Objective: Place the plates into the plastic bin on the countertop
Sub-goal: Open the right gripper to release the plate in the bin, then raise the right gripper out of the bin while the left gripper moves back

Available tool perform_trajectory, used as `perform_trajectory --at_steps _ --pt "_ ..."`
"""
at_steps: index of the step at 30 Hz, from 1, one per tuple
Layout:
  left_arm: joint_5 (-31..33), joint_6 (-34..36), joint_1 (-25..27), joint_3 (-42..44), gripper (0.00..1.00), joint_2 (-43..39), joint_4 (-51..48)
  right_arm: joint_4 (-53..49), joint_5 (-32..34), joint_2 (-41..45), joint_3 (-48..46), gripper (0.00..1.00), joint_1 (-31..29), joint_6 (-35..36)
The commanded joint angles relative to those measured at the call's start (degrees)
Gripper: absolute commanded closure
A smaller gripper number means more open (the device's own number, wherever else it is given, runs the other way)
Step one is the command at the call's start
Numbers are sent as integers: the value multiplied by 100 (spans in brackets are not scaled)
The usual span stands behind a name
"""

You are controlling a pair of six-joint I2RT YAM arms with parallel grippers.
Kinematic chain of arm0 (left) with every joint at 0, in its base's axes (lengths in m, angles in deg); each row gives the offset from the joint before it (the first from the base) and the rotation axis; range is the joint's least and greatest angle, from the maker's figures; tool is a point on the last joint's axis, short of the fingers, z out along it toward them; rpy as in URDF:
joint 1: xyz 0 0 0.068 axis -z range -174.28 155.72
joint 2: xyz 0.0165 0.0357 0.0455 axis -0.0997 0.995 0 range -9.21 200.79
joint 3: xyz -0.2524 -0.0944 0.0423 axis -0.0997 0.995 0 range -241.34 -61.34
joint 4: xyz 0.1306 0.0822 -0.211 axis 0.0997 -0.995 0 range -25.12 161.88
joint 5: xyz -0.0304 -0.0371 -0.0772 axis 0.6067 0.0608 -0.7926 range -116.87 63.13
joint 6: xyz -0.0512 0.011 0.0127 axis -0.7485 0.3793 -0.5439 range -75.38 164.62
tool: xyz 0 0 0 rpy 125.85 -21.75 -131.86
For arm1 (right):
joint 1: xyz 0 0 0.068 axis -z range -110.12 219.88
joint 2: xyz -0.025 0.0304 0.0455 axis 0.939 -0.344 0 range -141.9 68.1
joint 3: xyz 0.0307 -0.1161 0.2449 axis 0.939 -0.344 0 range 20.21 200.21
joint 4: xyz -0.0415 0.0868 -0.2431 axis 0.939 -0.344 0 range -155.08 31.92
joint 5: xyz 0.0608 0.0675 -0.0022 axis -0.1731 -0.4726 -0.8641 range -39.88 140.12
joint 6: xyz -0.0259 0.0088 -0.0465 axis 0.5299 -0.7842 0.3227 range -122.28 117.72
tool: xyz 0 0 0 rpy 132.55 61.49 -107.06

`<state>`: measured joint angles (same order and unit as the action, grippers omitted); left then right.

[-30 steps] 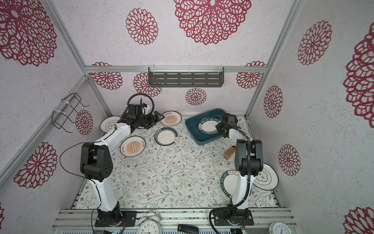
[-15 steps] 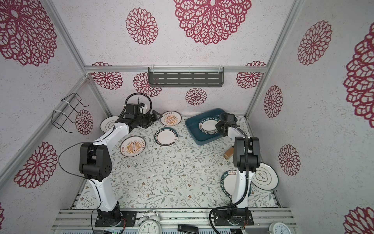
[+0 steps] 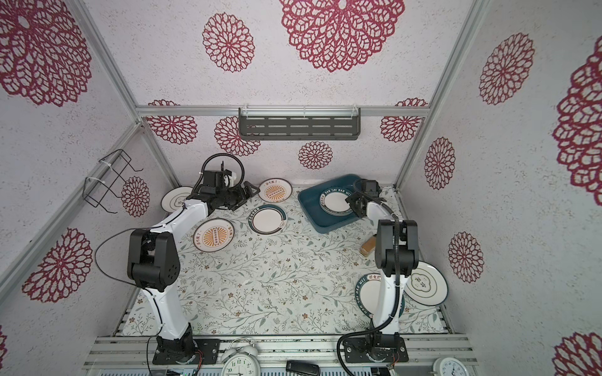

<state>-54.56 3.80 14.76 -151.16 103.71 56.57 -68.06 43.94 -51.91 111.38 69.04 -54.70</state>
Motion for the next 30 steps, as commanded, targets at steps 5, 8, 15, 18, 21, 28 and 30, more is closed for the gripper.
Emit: perform_trajectory --at_steps 5,8,15,18,21,28,30 --pt "157 -67 -86 286 3 -297 21 -354 149 919 130 25 -184 488" --pt "142 -110 -129 391 3 -234 -47 -416 221 1252 4 20 -303 673" --pt "-199 -193 -289 517 2 267 -107 130 -176 1975 -687 3 -628 827" --pt "-251 -52 -296 483 1 462 -269 459 -456 2146 -1013 1 -722 796" --pt "-316 83 -323 474 0 651 -335 774 -654 2302 -1262 1 -814 733" --pt "-414 295 -390 345 2 1053 -501 695 -546 2363 -1240 1 -890 751" --pt "-440 368 -394 293 4 1159 -554 716 -535 2351 -1225 1 -896 727"
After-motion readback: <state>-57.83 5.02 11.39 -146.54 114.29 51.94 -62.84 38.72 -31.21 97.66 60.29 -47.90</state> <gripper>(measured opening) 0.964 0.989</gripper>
